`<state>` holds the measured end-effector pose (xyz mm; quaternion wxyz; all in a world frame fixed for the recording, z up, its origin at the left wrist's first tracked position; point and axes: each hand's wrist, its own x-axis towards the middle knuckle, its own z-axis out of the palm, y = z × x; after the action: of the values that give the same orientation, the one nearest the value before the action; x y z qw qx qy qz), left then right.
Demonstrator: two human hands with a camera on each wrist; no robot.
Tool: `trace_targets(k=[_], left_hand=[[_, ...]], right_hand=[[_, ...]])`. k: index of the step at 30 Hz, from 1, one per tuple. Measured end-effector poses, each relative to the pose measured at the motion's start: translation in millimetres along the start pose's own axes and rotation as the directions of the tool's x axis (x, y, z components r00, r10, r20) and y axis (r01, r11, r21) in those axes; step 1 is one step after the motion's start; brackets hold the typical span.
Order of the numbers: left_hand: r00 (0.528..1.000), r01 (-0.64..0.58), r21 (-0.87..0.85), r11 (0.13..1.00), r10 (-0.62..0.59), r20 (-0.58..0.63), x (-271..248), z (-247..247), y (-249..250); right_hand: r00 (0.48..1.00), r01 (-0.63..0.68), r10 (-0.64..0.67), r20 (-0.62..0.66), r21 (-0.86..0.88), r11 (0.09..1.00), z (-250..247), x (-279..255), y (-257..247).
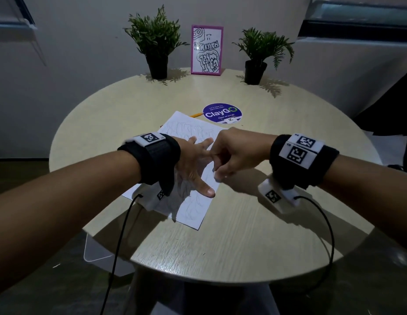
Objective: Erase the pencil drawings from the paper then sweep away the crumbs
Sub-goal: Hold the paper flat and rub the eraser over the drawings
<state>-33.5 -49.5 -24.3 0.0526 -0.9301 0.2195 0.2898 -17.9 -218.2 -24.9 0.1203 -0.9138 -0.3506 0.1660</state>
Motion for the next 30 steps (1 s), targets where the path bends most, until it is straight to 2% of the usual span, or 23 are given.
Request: trace_targets(k=[4, 7, 9, 11, 13, 19, 21, 25, 27, 30], left_hand=[[1.0, -0.001, 0.059, 0.998, 0.0, 0.005, 8.9, 2.9, -2.9], [1.0, -0.003, 0.059, 0.998, 0.003, -0.001, 8.0, 2.7, -2.2], [1.0, -0.013, 0.043, 0.999, 0.013, 0.003, 2.6, 0.6, -0.1], [1.0, -0.018, 0.022, 1.0, 0.018, -0.001, -0.9, -1.0, 1.8], [1.0, -0.009, 0.018, 1.0, 0.009, 0.0, 0.7, -0.4, 0.7], [1.0, -0.002, 0.023, 1.0, 0.003, -0.008, 11.3, 5.3, -6.6], [1.0, -0.008, 0.014, 1.0, 0.008, -0.014, 9.1, 5.0, -5.9], [1.0, 0.003, 0.005, 1.0, -0.003, -0.008, 2.1, 1.2, -0.7], [1.0, -0.008, 0.001, 1.0, 0.008, -0.005, 4.7, 2.1, -2.8], [1.0, -0.012, 0.002, 1.0, 0.012, -0.016, 10.3, 6.5, -8.4]], right_hand=[[0.985, -0.12, 0.112, -0.128, -0.053, 0.991, -10.8, 9.0, 22.7], [0.977, -0.131, 0.111, -0.18, -0.105, 0.986, -5.3, 11.2, 17.4], [0.99, -0.078, 0.064, -0.124, -0.107, 0.991, 1.7, 7.9, 4.1], [0.999, -0.031, 0.031, -0.023, -0.025, 0.999, 4.7, 3.9, -3.8], [0.999, -0.045, 0.045, 0.019, 0.032, 0.998, -0.1, 4.0, 0.7], [0.963, -0.212, 0.194, -0.188, -0.079, 0.974, -16.3, 15.2, 33.6], [0.974, -0.171, 0.156, -0.167, -0.083, 0.982, -11.8, 13.1, 25.6], [1.0, -0.029, 0.028, 0.006, 0.023, 0.999, -0.9, 3.6, 2.6], [0.999, -0.045, 0.045, 0.004, 0.029, 0.999, -5.1, 5.7, 8.4], [0.985, -0.144, 0.142, -0.099, -0.023, 0.989, -14.9, 10.2, 27.4]])
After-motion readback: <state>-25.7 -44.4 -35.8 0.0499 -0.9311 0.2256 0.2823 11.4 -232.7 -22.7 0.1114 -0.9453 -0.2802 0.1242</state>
